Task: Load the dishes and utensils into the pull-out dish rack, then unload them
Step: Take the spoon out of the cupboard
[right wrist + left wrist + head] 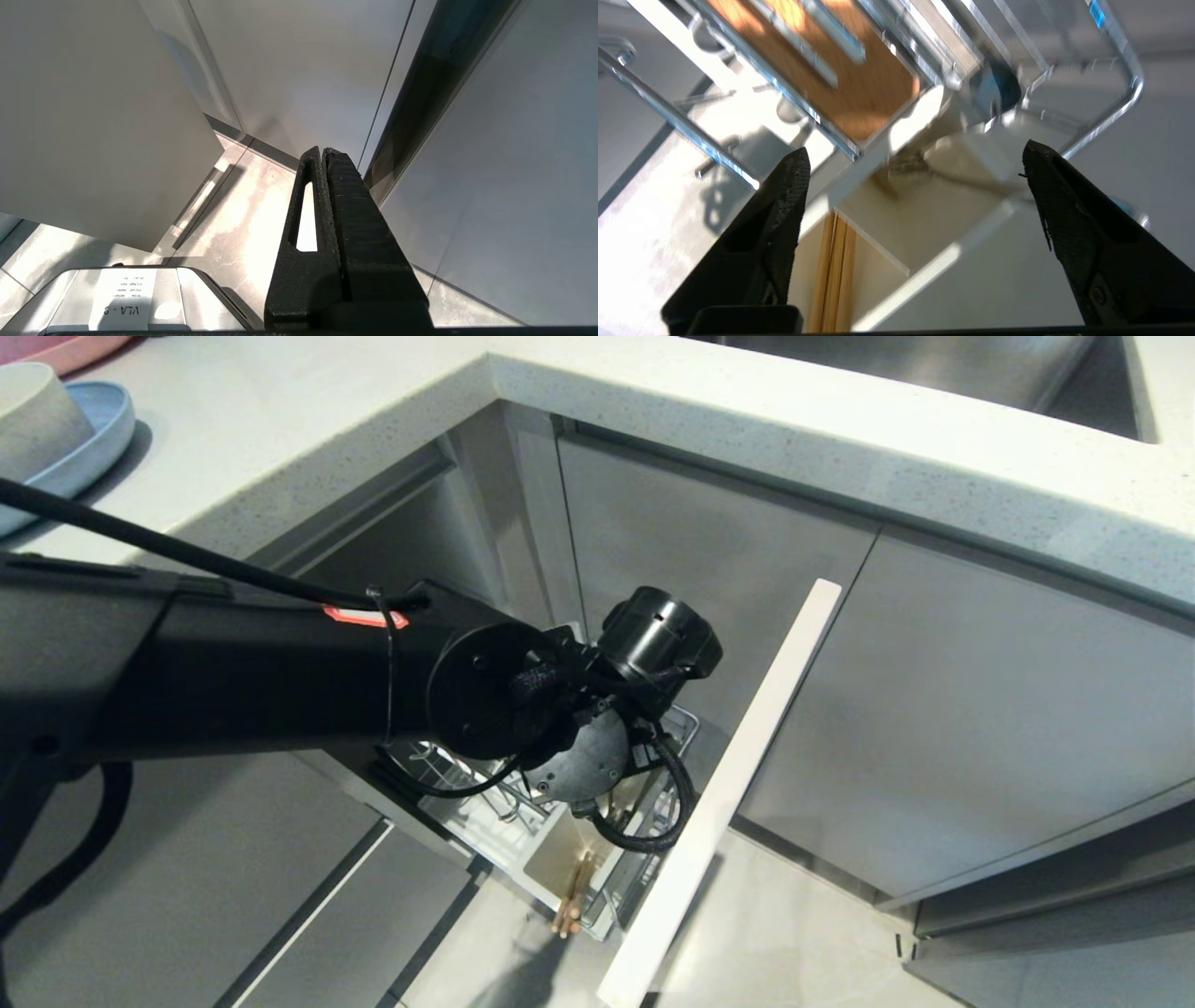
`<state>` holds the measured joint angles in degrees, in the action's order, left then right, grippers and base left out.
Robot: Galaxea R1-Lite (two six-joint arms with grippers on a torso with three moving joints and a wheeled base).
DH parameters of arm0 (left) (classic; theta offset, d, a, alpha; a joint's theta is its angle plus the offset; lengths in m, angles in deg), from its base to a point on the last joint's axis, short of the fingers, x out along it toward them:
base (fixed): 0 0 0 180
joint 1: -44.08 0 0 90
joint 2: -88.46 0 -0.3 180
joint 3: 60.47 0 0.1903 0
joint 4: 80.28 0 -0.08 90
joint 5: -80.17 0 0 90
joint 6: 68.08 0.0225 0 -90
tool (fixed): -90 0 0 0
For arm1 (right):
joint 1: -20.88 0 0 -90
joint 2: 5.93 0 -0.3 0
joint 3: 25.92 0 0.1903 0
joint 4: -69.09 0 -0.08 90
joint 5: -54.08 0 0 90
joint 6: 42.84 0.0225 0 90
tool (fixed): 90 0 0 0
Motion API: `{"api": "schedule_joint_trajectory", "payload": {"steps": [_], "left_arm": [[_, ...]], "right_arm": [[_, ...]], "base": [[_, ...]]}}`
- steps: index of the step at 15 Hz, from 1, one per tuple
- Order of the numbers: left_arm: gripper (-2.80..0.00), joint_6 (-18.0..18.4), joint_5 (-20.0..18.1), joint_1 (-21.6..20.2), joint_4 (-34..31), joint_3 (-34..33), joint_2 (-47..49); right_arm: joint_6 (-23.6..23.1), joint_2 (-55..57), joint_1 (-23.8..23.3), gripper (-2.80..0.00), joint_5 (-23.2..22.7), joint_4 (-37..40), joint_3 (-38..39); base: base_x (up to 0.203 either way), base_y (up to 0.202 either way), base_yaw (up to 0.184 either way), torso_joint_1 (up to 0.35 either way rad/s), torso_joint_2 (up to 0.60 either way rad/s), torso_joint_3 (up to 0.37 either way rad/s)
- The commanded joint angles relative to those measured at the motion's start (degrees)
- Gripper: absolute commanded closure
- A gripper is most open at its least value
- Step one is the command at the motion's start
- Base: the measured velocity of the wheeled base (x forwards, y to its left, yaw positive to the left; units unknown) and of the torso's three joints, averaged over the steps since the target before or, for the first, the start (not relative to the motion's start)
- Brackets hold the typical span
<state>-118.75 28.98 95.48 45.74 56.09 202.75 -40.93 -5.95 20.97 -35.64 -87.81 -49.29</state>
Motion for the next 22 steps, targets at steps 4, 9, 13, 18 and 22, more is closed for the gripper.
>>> {"api": "schedule_joint_trajectory", "payload": {"steps": [4, 9, 13, 18, 22], "left_arm": [[-2.80, -0.31, 4.79, 0.20, 2.83, -1.02, 0.13], [-2.80, -0.23, 4.79, 0.03, 7.11, -2.04, 1.09], [-2.80, -0.14, 5.22, -0.40, 10.19, -2.84, 2.22], [-2.80, -0.05, 6.60, -0.68, 10.93, -2.75, 2.77], [0.00, -0.14, 7.25, -0.68, 10.92, -2.67, 2.51]], "right_arm": [[0.02, -0.18, 0.00, 0.00, -0.01, -0.03, 0.09], [0.02, -0.24, 0.05, 0.00, -0.02, 0.00, 0.09], [0.02, -0.22, -0.01, 0.00, -0.02, 0.00, 0.09], [0.02, -0.24, -0.01, 0.00, -0.02, 0.00, 0.09], [0.02, -0.24, -0.01, 0.00, -0.02, -0.07, 0.09]], "base": [[0.000, 0.000, 0.000, 0.000, 0.00, 0.000], [0.000, 0.000, 0.000, 0.000, 0.00, 0.000], [0.000, 0.000, 0.000, 0.000, 0.00, 0.000], [0.000, 0.000, 0.000, 0.000, 0.00, 0.000], [0.000, 0.000, 0.000, 0.000, 0.00, 0.000]]}}
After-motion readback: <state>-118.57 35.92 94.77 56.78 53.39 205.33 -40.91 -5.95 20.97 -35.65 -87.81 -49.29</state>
